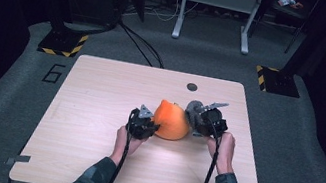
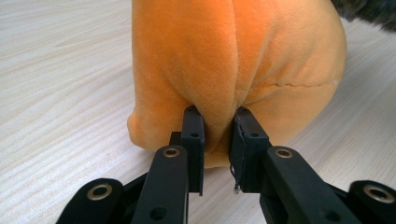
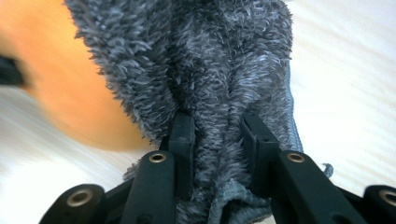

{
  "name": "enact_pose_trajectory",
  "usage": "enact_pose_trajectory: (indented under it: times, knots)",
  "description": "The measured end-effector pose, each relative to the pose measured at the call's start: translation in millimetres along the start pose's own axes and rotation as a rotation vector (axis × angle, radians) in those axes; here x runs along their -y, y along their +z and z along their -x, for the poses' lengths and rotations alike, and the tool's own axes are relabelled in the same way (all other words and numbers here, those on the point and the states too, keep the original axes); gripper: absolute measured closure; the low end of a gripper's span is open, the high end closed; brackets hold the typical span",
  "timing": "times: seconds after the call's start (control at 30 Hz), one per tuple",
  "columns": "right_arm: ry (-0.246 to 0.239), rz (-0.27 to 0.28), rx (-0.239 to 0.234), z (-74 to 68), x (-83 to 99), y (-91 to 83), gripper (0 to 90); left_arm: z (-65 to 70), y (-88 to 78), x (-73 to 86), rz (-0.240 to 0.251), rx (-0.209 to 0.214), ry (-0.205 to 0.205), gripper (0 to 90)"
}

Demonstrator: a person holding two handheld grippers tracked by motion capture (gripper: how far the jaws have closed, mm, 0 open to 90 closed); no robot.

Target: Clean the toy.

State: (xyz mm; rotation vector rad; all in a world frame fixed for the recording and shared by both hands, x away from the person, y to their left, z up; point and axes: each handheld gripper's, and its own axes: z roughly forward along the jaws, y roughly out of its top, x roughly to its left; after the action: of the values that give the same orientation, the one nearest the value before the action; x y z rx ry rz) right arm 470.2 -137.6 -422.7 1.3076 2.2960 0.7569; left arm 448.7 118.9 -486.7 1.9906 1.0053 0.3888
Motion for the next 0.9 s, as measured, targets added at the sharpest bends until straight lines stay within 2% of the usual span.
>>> enact_pose_trajectory:
  times: [0.07,0.1,0.17,0.23,0.33,0.53,0.67,0.73,0.8,0.9]
  knots:
    - [-0.010,0.019,-0.025,-7.1,-5.5,-4.7,68.6,0.0,0.0,0.0,0.001,0.000,-0.001,77.0]
    - [-0.015,0.011,-0.028,-10.3,-6.8,-3.9,68.6,0.0,0.0,0.0,0.001,0.000,0.000,76.9]
    - [-0.044,-0.016,-0.049,-18.4,-8.4,5.1,68.7,-0.1,-0.1,-0.1,0.001,-0.001,0.002,76.6]
    - [-0.055,-0.032,-0.029,-24.1,-8.2,14.9,68.9,-0.4,-0.1,0.0,0.005,-0.001,0.000,75.8]
    - [-0.046,-0.027,-0.031,-21.4,-9.7,18.5,68.9,-1.7,-1.2,-0.5,0.006,0.003,0.001,71.6]
    - [-0.045,-0.044,-0.018,-17.1,-12.7,21.2,69.0,-3.0,-1.1,-0.6,-0.019,-0.023,0.019,49.6]
    - [-0.048,-0.036,-0.016,-14.7,-13.8,23.5,69.0,-3.0,2.4,-2.1,-0.022,-0.036,0.051,44.0]
    - [-0.048,-0.037,-0.021,-14.1,-14.3,23.9,68.9,-2.4,3.8,-2.4,-0.022,-0.029,0.062,44.7]
    - [-0.044,-0.037,-0.011,-14.0,-14.4,24.6,68.9,-0.6,6.0,-3.0,-0.029,-0.027,0.086,53.4]
    - [-0.041,-0.032,-0.009,-14.1,-14.3,24.7,68.8,0.3,8.1,-2.5,-0.022,-0.022,0.082,67.6]
